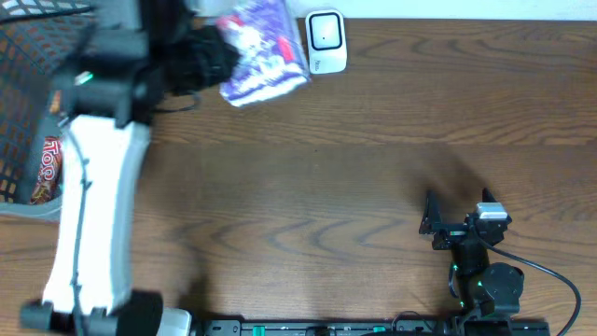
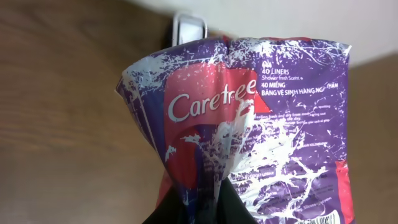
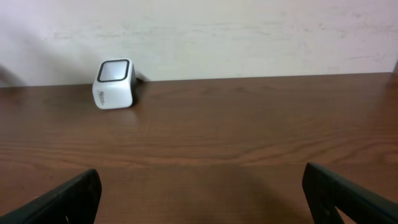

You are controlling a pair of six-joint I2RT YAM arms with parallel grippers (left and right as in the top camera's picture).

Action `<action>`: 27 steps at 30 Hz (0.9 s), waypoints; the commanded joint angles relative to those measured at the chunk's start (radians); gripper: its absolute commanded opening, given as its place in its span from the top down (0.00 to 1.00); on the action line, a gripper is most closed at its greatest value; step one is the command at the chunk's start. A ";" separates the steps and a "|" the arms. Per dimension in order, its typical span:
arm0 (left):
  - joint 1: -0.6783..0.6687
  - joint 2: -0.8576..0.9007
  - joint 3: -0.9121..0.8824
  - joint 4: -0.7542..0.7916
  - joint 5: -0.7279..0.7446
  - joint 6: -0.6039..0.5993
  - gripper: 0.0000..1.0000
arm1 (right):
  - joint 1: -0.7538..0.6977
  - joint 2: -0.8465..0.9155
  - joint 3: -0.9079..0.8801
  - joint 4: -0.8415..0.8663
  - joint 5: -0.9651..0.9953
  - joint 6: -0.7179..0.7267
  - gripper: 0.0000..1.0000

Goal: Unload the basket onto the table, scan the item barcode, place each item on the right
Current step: 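Carry the Carefree pack to the scanner and place it on the table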

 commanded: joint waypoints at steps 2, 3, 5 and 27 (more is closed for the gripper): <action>-0.072 0.108 0.007 -0.005 0.010 0.039 0.93 | -0.003 -0.003 -0.003 -0.003 0.002 -0.011 0.01; -0.089 0.133 0.007 -0.005 0.010 0.039 0.92 | -0.003 -0.003 -0.003 -0.003 0.002 -0.011 0.01; -0.119 0.179 0.007 -0.005 0.009 0.039 0.93 | -0.003 -0.003 -0.003 -0.002 0.002 -0.011 0.01; -0.266 0.591 0.007 0.318 0.009 -0.138 0.44 | -0.003 -0.003 -0.003 -0.003 0.002 -0.011 0.01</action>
